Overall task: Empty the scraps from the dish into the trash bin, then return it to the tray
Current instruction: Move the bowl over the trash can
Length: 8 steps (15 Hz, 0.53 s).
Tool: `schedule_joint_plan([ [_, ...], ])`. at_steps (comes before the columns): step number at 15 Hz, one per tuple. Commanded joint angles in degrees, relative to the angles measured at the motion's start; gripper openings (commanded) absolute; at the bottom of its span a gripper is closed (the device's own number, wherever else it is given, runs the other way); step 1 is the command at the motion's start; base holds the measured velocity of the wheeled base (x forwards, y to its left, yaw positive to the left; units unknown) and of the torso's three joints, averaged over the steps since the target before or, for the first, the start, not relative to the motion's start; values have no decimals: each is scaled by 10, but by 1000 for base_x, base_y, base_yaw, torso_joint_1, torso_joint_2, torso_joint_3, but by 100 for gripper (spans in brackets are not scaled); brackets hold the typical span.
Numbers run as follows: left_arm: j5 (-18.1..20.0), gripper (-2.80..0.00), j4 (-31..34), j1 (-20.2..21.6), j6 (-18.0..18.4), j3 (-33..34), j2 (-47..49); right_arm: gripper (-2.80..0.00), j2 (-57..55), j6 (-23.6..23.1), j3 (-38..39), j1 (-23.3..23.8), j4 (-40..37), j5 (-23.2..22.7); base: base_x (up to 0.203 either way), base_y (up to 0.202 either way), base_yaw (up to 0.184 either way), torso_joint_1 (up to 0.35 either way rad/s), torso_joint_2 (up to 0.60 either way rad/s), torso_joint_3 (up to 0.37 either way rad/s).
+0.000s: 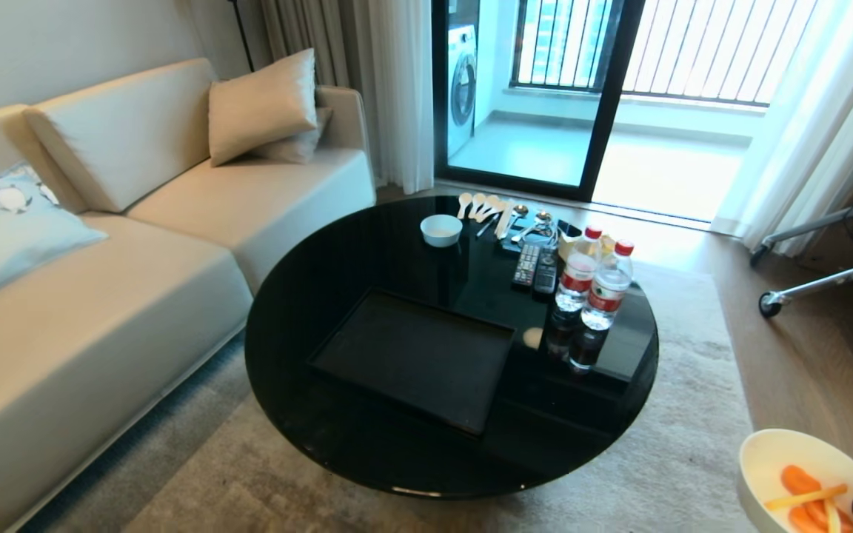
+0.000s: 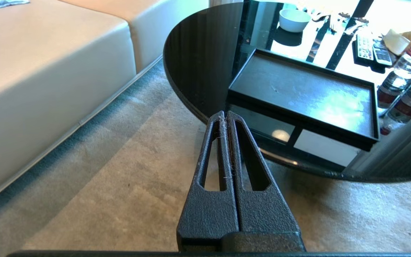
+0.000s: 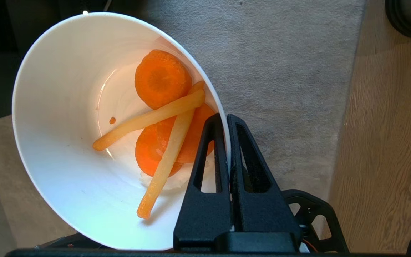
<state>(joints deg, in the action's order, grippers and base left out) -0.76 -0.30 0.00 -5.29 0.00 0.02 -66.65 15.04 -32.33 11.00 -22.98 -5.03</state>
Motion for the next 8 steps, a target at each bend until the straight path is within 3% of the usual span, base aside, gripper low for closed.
schedule_joint_plan([
  [1, 0, -280, 0, 0, -1, 0, 0, -280, 0, 1, 3, 0, -2, 0, -191, 0, -2, 2, 2, 0],
  [8, 0, -280, 0, 0, -1, 0, 0, -280, 12, 2, 12, -4, -2, -1, -178, 0, -1, 0, 1, 3],
])
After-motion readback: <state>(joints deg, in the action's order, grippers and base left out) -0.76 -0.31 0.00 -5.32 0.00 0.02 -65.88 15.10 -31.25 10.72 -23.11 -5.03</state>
